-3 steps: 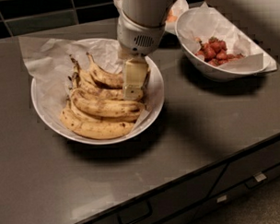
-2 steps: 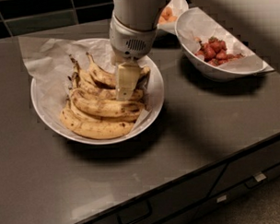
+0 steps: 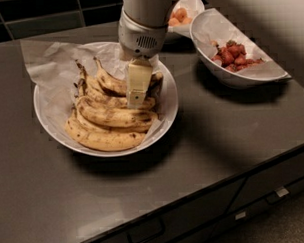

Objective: Pick banana from white bowl

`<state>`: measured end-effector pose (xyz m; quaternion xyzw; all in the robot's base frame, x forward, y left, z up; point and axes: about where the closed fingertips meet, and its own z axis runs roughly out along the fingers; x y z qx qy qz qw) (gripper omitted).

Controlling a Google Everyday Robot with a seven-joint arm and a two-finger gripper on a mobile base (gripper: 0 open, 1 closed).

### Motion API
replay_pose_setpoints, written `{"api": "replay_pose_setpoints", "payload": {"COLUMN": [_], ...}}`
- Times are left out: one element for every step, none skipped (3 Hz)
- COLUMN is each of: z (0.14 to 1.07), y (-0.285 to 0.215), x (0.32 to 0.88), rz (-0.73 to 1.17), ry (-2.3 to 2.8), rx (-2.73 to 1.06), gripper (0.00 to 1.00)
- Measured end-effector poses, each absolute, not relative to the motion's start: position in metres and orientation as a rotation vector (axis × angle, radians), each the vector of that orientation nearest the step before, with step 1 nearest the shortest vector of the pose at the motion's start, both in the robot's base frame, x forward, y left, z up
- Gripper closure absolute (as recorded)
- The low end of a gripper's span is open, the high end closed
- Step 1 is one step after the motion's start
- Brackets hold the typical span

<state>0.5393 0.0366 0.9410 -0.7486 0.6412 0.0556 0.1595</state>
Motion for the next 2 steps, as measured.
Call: {"api": "replay_pose_setpoints", "payload": {"z": [0.934, 0.916], "y": [0.043, 0.075], "x": [0.551, 0.551], "rz": [0.205, 0.277], "ry": [1.822, 1.776], "rx": [-2.157, -2.233], "gripper": [0.24, 0.27]}}
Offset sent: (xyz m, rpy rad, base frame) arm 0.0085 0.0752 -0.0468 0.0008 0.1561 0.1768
